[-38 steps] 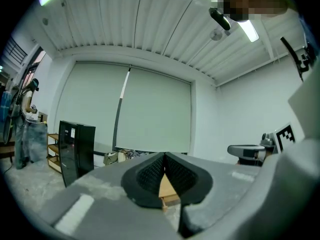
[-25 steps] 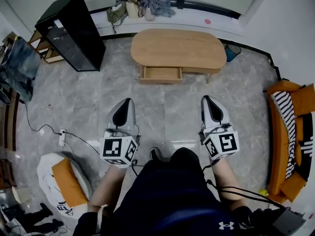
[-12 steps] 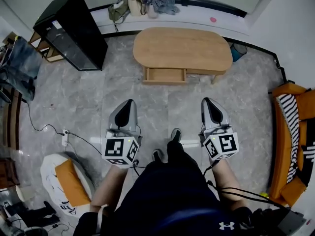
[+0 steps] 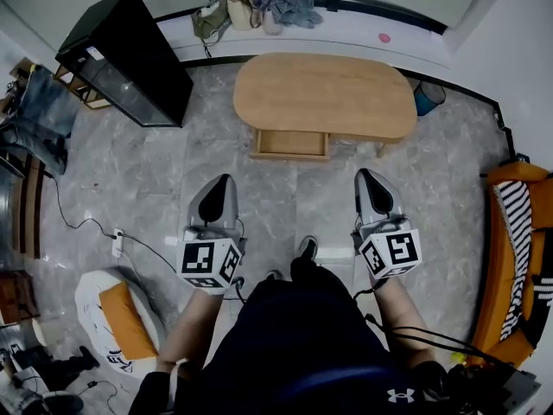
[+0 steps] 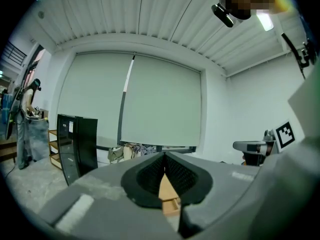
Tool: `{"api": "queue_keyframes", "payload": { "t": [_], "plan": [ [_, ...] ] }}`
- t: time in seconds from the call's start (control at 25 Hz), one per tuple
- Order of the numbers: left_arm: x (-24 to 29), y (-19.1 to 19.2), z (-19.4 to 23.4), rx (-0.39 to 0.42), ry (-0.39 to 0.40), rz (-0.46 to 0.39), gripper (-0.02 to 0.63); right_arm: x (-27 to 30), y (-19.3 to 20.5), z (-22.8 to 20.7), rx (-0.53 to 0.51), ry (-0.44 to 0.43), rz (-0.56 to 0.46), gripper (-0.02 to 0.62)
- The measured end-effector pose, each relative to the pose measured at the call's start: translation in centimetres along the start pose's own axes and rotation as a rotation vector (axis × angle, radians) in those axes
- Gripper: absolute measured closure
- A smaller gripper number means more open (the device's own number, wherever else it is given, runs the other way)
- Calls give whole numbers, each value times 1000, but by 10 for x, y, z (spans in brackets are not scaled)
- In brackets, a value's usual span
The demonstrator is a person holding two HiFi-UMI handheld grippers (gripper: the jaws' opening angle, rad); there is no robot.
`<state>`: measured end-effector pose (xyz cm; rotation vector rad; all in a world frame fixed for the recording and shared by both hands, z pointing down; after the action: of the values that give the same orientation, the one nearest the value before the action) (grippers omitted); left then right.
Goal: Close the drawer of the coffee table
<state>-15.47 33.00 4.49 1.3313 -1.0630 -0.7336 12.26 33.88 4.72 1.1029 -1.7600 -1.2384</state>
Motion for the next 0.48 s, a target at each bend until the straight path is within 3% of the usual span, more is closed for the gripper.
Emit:
{"api": "queue_keyframes", "payload": {
  "t": [0.48],
  "plan": [
    [44,-3,-12,11,-43,37,603,39,-7,-49,25,-38,24,592]
  ]
}}
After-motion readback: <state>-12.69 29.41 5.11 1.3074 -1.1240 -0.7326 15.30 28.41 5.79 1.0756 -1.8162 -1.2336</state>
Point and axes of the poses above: the fingertips, and each gripper's own axes: x forward along the fingers, z to its left, y out of its underside, the point moved 3 cm from there along -x, backward along the fingers, and after that the axes turned 10 degrees about x, right-handed, at the moved point
